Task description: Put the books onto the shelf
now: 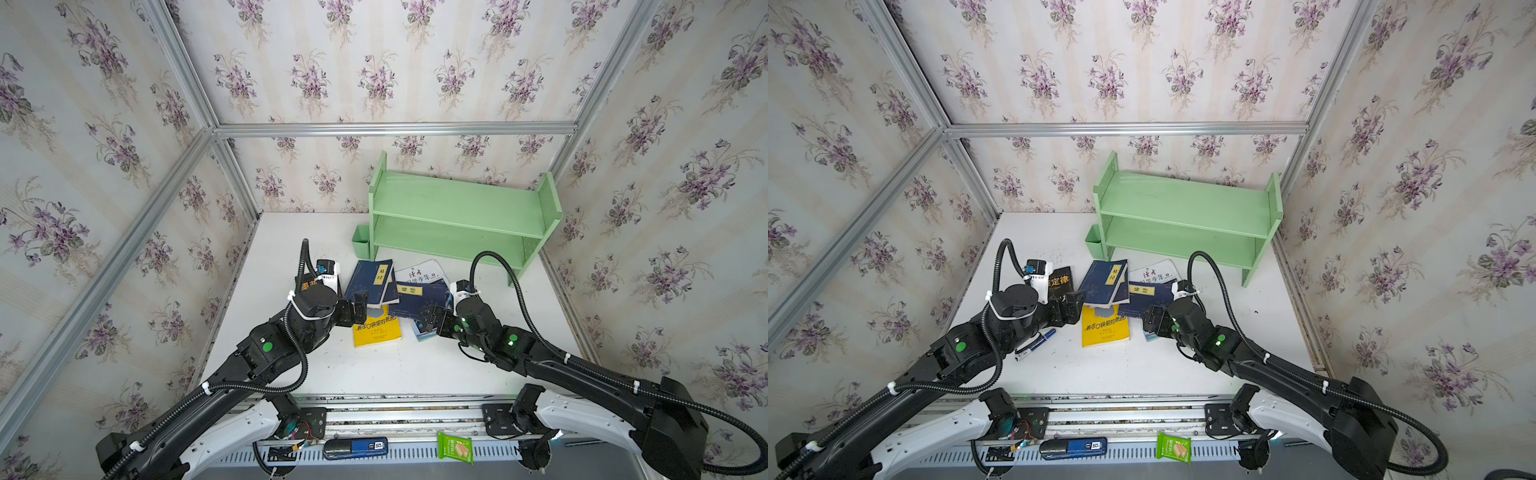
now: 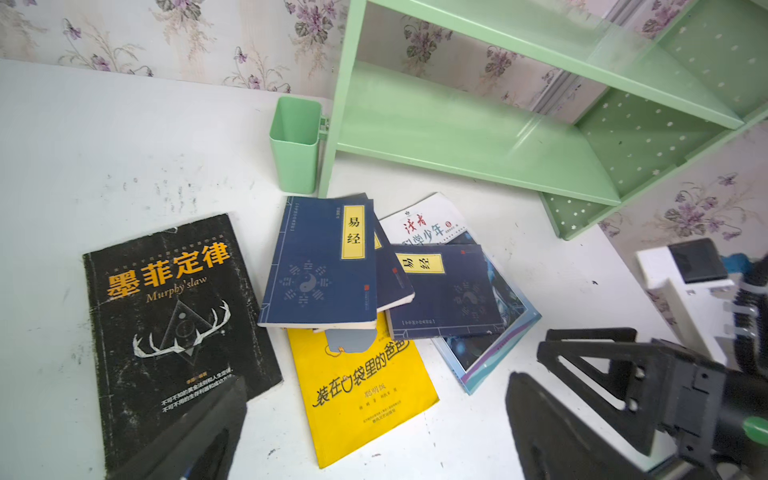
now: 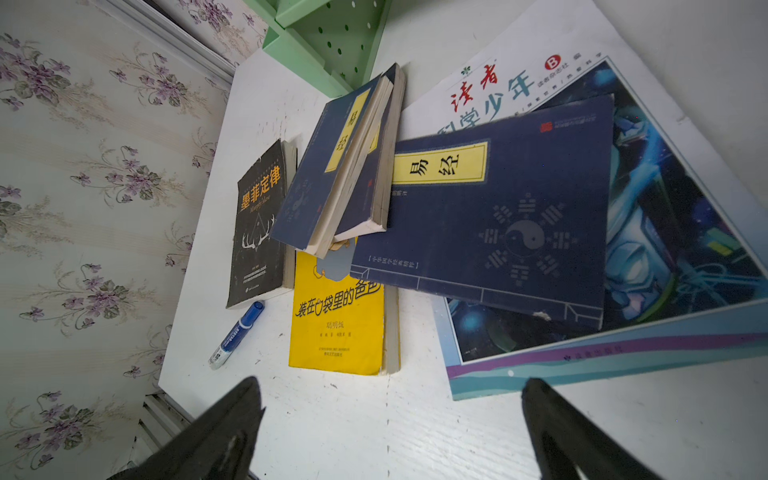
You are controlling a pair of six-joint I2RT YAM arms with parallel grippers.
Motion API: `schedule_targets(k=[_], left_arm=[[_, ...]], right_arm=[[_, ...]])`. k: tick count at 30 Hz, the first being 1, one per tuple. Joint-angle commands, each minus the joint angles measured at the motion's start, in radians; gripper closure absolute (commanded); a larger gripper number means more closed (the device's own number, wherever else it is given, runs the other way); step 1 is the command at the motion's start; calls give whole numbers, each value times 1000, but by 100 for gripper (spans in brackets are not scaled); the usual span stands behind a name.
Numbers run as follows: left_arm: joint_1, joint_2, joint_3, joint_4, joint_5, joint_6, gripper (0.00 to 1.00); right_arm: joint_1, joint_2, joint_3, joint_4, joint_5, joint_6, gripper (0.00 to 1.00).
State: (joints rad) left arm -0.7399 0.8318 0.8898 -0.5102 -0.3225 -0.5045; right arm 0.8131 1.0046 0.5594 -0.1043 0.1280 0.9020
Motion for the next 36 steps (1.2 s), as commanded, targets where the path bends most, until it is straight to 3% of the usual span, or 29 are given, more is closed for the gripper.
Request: schedule_targets(k=[1,12,20,27,36], left_arm=[[84,3,-15,57,97,19,1],[496,125,29,127,519,-4,1],[656,362,33,173,881,-48,1],[731,543,36,193,995,-94,1],[732,602,25,209,1006,-95,1]], right_arm=[[1,-7,-1,9,47,11,0],[-10,34,40,16,67,-45,0],[-36,132,43,122,-59,-53,1],[-36,168,59,168,-125,-82,3],[-37,264,117,204,-115,-129,4]])
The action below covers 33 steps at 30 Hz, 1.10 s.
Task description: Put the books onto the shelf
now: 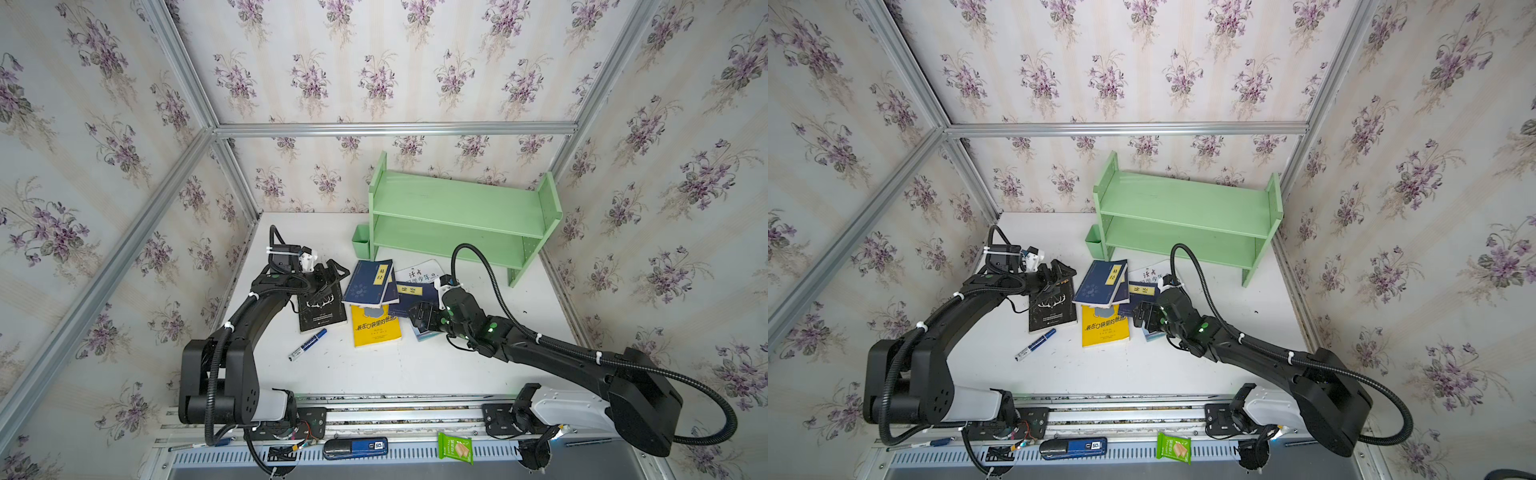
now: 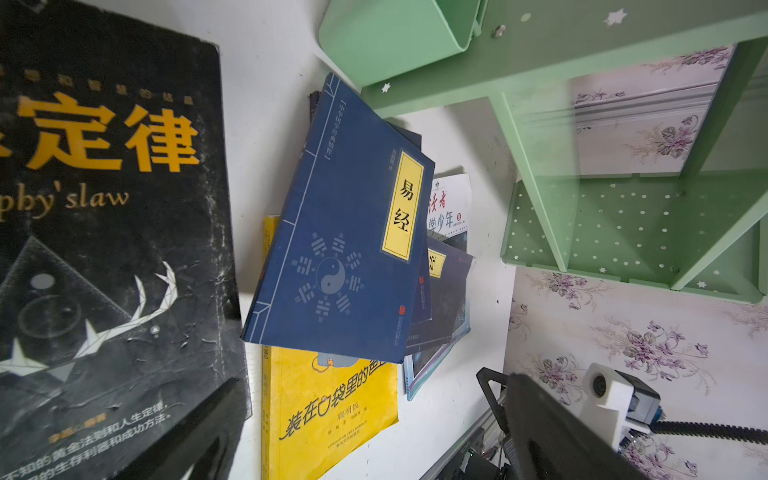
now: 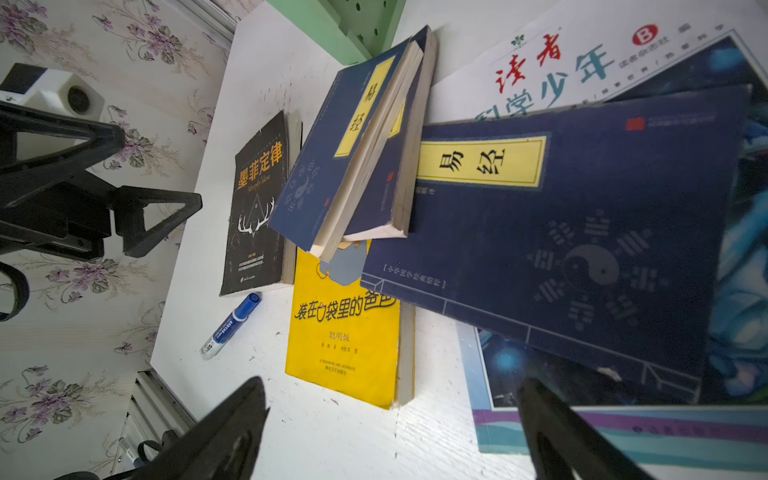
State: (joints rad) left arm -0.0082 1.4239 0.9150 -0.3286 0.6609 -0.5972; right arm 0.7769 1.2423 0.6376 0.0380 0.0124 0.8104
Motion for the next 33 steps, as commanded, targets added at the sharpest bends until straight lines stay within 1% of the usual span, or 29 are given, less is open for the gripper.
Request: schedule_targets(k=[1,4,7,12,16,19,24,33], left_arm=[[2,17,-2,27,22,-2,1],[1,50,6,31,10,2,1],[2,92,34,31,-1,11,1],[0,135,68,31,-19,-24,1],[-10,169,108,33,-50,-24,1],[-12,195,97,33,-60,-11,1],[-42,249,101,33,-50,5,1],[-45,298,107,31,-52,18,2]], right_arm=[[-1,42,51,71,-3,-41,5],[-1,95,83,122,-33,-33,6],[-1,149,98,188,-53,2,7],[-4,214,133,224,-78,30,9],[-5,246,140,250,-80,49,10],[-8,274,145,269,-84,74,12],[-9,336,152,336,-89,126,17],[-8,422,198,451,-83,148,22]])
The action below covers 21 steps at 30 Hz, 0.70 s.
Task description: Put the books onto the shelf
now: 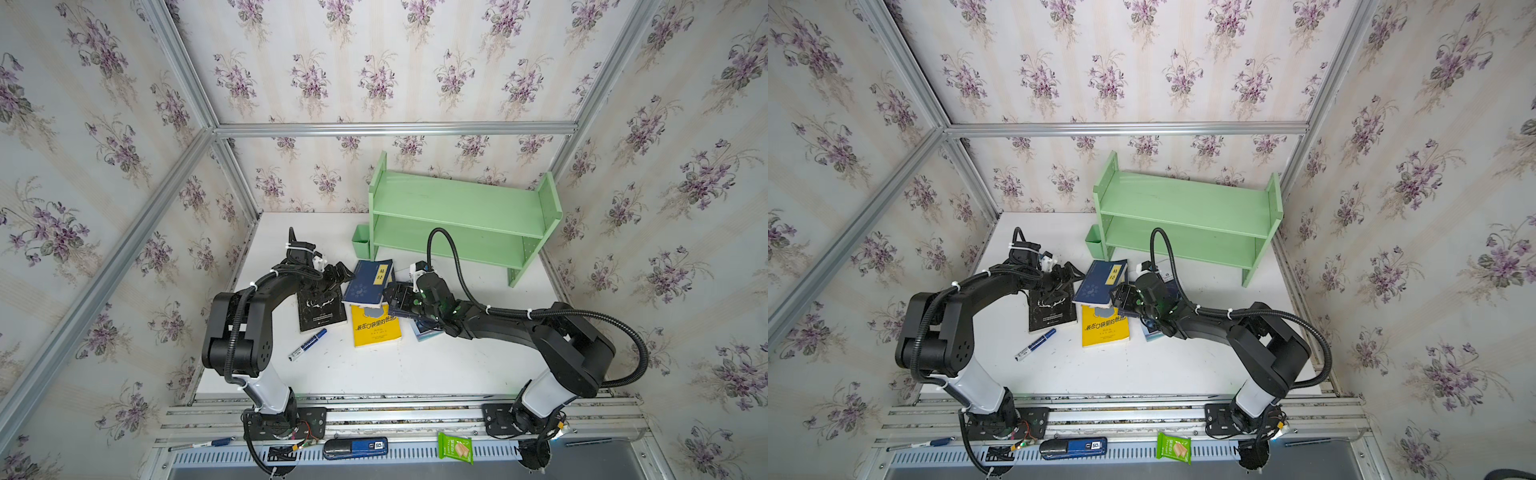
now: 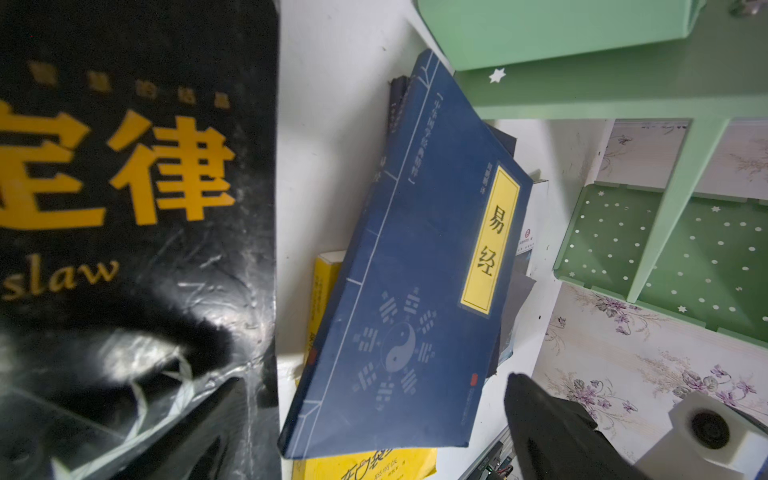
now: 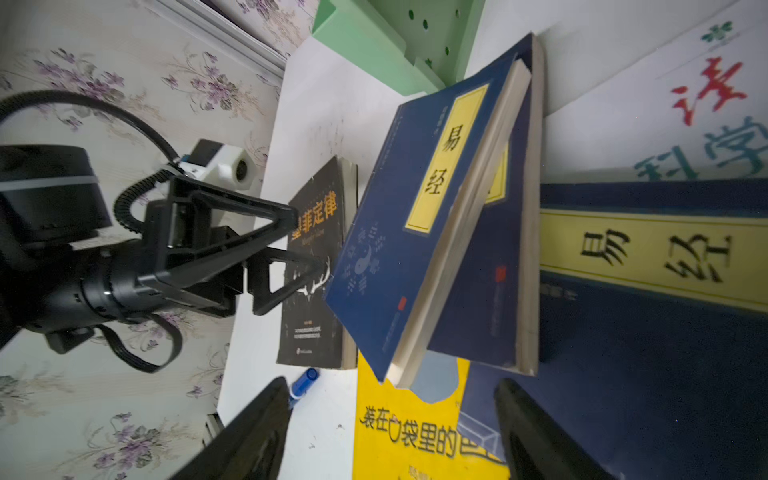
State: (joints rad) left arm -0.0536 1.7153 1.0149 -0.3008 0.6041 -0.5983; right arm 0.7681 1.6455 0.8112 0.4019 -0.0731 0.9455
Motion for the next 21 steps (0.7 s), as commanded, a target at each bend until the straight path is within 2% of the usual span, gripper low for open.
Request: schedule_targets(k=[1,11,13,21], left_arm=[[0,13,9,3,10,20,2],[-3,63,25,9,84,19,8],[-5,75,29,21,118,11,10],[-15,77,31,34,148,3,26]], right_arm=[[0,31,33,87,2,17,23],[1,153,78,139,1,66,31],[2,181,93,138,-2,82,36],[3,239,113,108,-6,135,46]])
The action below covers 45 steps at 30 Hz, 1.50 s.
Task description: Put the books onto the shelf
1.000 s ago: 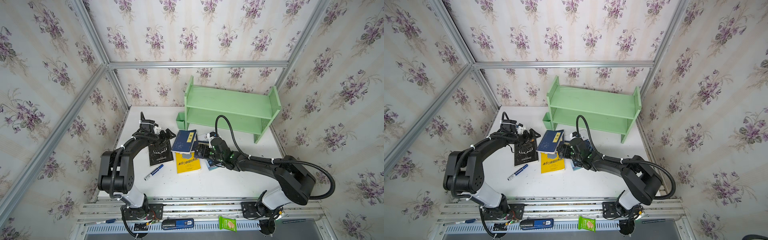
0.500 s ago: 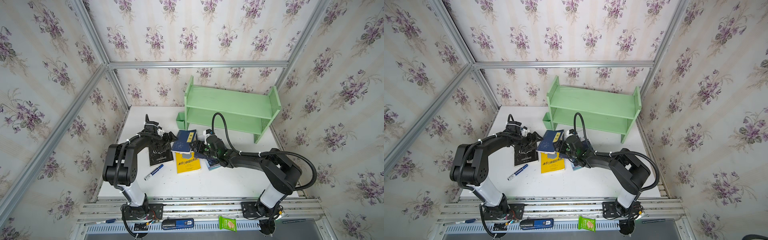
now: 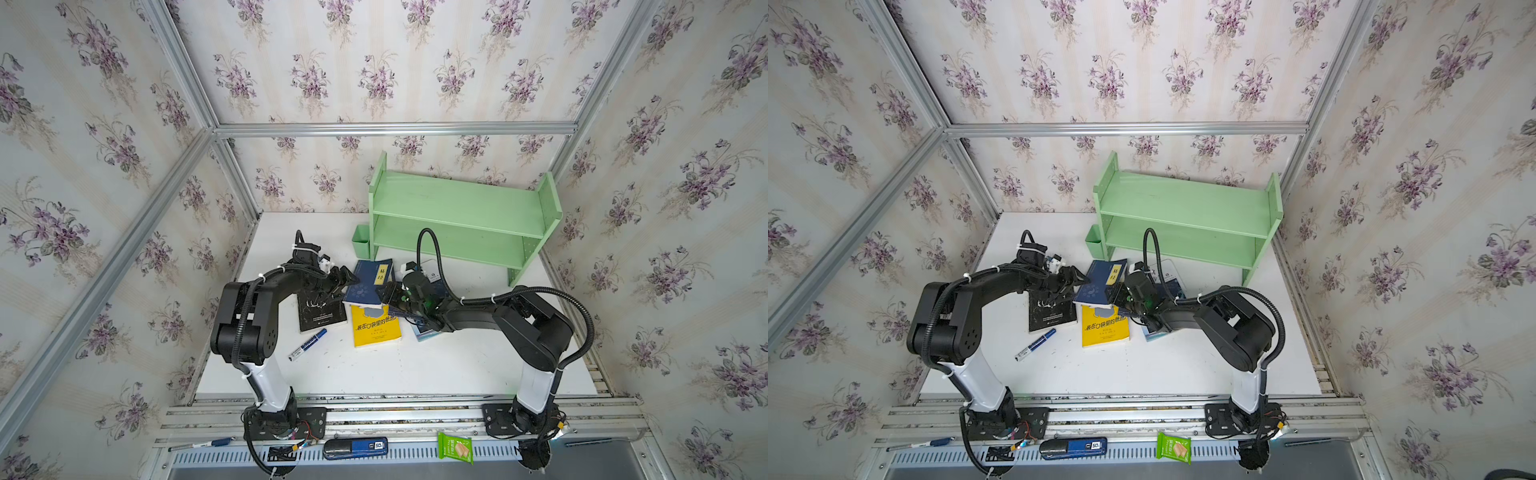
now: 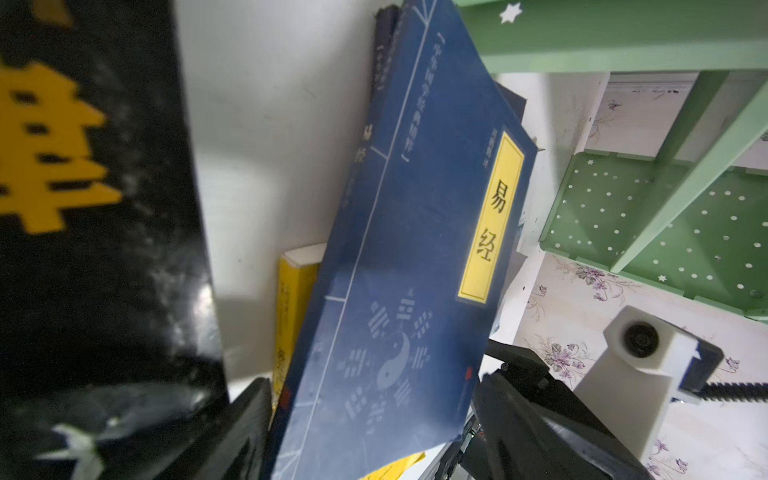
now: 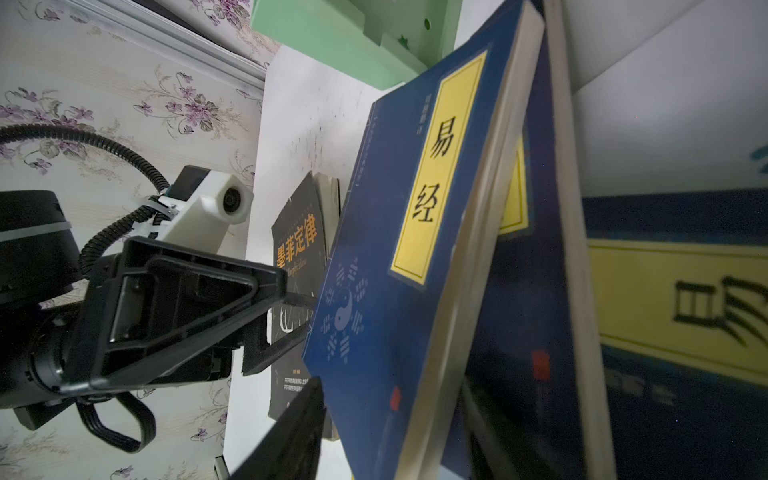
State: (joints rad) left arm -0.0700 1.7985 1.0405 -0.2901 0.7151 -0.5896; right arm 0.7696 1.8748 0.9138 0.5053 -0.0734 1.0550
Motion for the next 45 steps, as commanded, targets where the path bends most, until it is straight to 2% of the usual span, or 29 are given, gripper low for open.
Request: schedule_targets(k=[1,14,24,32,39,45], left_arm=[[1,-5,6,25,41,-9,28],[-9,-16,-15,116,141,-69,46],[-14,-25,-20,130,146,-83,82],[-16,-59,-26,129,152,-92,88],[-23,-244,-97,128,143,-155,91],[-69,-513,-214,130,60,-227,91]], right_arm=[[2,12,9,6,-3,28,46],[2,38,16,16,-11,45,51],[1,30,5,22,-9,46,51],[-2,-54,-42,42,-6,37,49],[-30,-228,-155,83,-98,38,45],[-41,-459,-257,-103,-91,-34,41]])
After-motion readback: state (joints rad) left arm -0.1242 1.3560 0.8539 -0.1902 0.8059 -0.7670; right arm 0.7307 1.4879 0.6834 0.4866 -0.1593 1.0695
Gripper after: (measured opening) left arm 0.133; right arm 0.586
